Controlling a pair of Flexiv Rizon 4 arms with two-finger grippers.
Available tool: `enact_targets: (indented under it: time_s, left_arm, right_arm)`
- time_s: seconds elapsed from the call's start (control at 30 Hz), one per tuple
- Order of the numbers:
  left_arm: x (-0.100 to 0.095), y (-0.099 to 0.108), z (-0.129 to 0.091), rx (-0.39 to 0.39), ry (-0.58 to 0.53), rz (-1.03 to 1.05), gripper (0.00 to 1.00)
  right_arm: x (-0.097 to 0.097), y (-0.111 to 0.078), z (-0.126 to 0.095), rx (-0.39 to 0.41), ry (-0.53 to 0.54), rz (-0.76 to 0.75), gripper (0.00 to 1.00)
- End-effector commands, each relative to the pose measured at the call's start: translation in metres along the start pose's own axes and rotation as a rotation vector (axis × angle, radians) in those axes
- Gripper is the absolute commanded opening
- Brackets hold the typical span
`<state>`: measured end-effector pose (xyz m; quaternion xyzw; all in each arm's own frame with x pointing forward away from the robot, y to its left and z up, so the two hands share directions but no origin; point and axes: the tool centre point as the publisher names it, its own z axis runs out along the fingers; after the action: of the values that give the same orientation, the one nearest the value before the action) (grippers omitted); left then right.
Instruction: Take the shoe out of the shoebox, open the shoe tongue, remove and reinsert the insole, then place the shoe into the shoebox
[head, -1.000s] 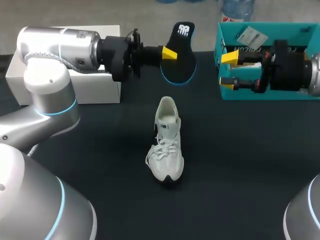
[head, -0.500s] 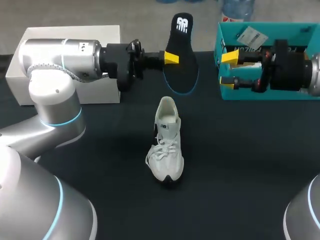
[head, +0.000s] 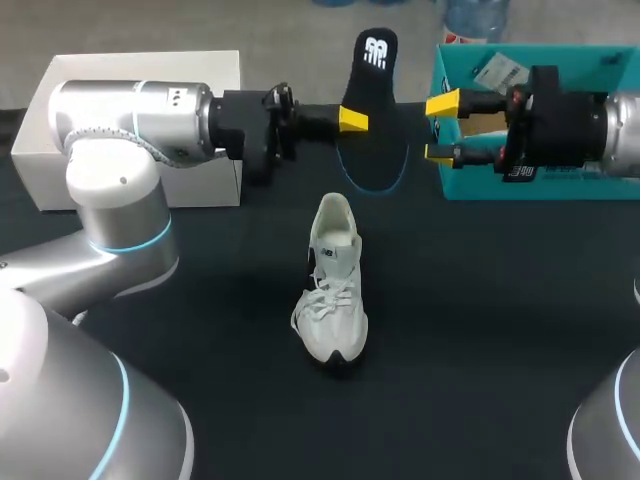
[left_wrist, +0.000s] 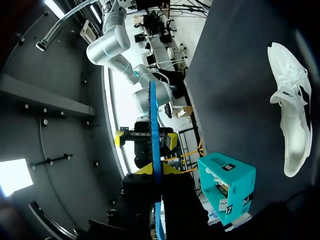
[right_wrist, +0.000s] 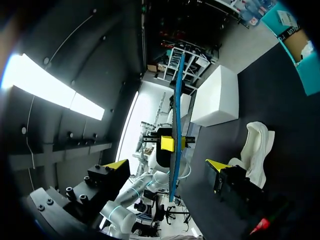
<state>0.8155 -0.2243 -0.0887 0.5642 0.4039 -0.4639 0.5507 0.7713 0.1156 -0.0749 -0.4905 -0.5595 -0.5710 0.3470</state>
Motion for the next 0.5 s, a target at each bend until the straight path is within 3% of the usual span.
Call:
enact_targets:
  time_s: [0.03,0.1,0.13,0.23,0.37,0.5]
  left_arm:
    - [0.005,0.0032,0.0106,-0.01,-0.006,-0.001,0.0]
    - [0.0054,0.0056,0.0131,-0.018,-0.009,0.003,0.0]
    - [0.0049,0.0065,0.0142,-0.022,-0.012,0.003,0.0]
    - [0.0005,0.0057,0.0157,-0.017,-0.019,0.01,0.0]
    - [-0.0022,0.0025,0.0157,-0.004,-0.018,0.027,0.0]
    - [-0.0005,0.0004,0.0157,-0.005,-0.016,0.028,0.0]
  right_arm:
    - [-0.0046,0.0138,0.0182,0.026,0.011,-0.003,0.96]
    - [-0.0054,0.0142,0.021,0.037,0.014,-0.002,0.81]
    - [-0.0053,0.0141,0.0222,0.041,0.015,-0.002,0.68]
    - [-0.0053,0.0132,0.0246,0.051,0.016,0.002,0.5]
    - [-0.0059,0.0121,0.0249,0.056,0.015,0.006,0.4]
    - [-0.0064,0.011,0.0258,0.063,0.016,0.013,0.4]
